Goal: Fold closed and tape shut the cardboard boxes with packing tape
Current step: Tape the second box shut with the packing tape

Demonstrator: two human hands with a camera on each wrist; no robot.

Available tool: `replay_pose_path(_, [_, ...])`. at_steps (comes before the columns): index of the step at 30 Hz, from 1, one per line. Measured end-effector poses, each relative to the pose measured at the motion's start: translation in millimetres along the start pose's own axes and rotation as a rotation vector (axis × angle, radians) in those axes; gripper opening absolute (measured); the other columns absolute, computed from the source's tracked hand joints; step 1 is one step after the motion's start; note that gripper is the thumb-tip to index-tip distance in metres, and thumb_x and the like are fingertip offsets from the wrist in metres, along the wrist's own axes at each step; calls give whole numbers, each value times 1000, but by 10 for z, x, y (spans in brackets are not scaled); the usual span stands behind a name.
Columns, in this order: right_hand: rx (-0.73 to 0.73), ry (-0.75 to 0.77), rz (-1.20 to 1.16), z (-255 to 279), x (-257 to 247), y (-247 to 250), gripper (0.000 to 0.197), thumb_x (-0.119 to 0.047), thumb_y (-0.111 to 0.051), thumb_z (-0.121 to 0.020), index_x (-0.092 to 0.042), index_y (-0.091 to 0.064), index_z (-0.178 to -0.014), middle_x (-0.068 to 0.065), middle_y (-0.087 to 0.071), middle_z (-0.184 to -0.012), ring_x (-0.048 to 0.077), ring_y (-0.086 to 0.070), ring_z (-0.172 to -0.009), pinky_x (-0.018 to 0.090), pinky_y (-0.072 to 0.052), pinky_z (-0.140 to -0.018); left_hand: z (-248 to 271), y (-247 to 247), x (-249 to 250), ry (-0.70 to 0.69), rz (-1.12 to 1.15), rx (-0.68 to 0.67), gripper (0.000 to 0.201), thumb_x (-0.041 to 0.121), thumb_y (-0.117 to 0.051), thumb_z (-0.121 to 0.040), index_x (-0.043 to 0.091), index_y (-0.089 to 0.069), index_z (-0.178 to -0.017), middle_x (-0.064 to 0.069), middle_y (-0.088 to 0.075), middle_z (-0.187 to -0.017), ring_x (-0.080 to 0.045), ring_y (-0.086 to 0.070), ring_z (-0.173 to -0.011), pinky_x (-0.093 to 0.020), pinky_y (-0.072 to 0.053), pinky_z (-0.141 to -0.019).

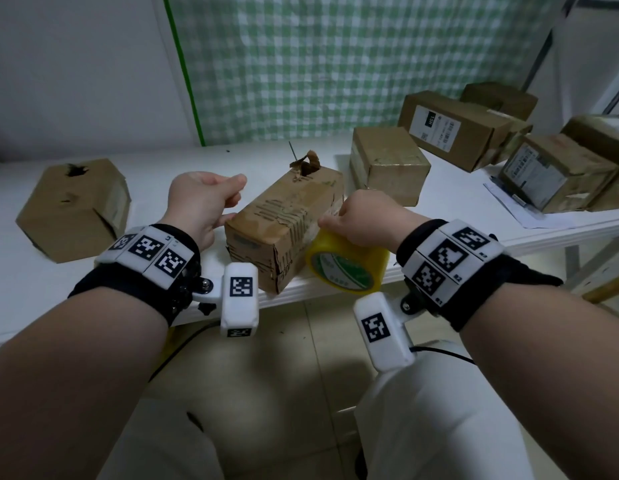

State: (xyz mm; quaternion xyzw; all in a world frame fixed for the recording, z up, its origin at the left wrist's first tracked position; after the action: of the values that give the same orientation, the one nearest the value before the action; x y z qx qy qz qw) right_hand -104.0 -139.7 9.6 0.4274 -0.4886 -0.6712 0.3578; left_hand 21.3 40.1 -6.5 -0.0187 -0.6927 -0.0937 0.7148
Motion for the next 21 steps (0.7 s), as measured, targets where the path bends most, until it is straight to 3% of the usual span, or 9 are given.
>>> replay_pose_path(2, [-14, 10, 11, 16, -5, 5, 47, -51, -41, -95, -9, -53, -77, 2, -46, -67, 17, -46, -64, 27, -34, -51, -2, 4, 29, -40, -25, 7, 17, 25, -74, -81, 11, -64, -83, 0, -62, -74, -8, -58, -67, -29, -54, -70])
replay_pose_path(4, [-27, 16, 30, 45, 0, 11, 47, -48, -40, -97, -13, -49, -66, 2, -46, -67, 16, -45, -63, 27, -35, -52, 14, -4, 70, -91, -58, 13, 20, 26, -74, -80, 8, -66, -87, 1, -63, -73, -8, -58, -66, -29, -50, -72])
replay_pose_path(8, [-54, -8, 47, 89, 47, -9, 39, -48, -39, -97, -14, -50, -82, 5, -48, -77, 23, -47, -78, 30, -37, -69, 64, -62, 109, -155, -107, 12, 17, 24, -74, -80, 9, -66, -79, -1, -62, -69, -6, -55, -60, -21, -44, -60])
replay_pose_path(11, [-82, -48, 28, 114, 111, -44, 39, -49, -41, -96, -14, -52, -86, 4, -48, -75, 23, -47, -78, 30, -36, -68, 100, -114, 112, -190, -138, 15, 19, 23, -75, -79, 11, -64, -70, -1, -61, -65, -7, -54, -57, -18, -43, -56])
replay_pose_path(15, [-94, -78, 3, 142, 177, -82, 40, -51, -43, -94, -13, -52, -89, 6, -49, -84, 24, -47, -80, 29, -36, -69, 140, -151, 113, -207, -188, 25, 23, 27, -76, -78, 14, -63, -64, 4, -57, -51, -1, -49, -41, -13, -38, -42])
replay_pose_path(21, [-105, -65, 32, 165, 206, -93, 42, -50, -40, -95, -11, -53, -89, 8, -51, -87, 24, -47, -80, 29, -35, -69, 161, -162, 96, -216, -269, 63, 28, 31, -77, -75, 20, -60, -55, 5, -62, -64, -13, -58, -63, -30, -47, -64])
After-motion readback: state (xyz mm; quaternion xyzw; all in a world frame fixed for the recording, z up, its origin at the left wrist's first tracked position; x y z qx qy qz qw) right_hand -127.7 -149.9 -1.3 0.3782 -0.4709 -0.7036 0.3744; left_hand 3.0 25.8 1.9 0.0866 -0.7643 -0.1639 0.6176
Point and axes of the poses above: each hand's wrist, its own z-axis away from the middle knuckle, its own y-axis out of the back of the hand, x = y × z, the point moved 5 cm from there along -z, towards the middle knuckle
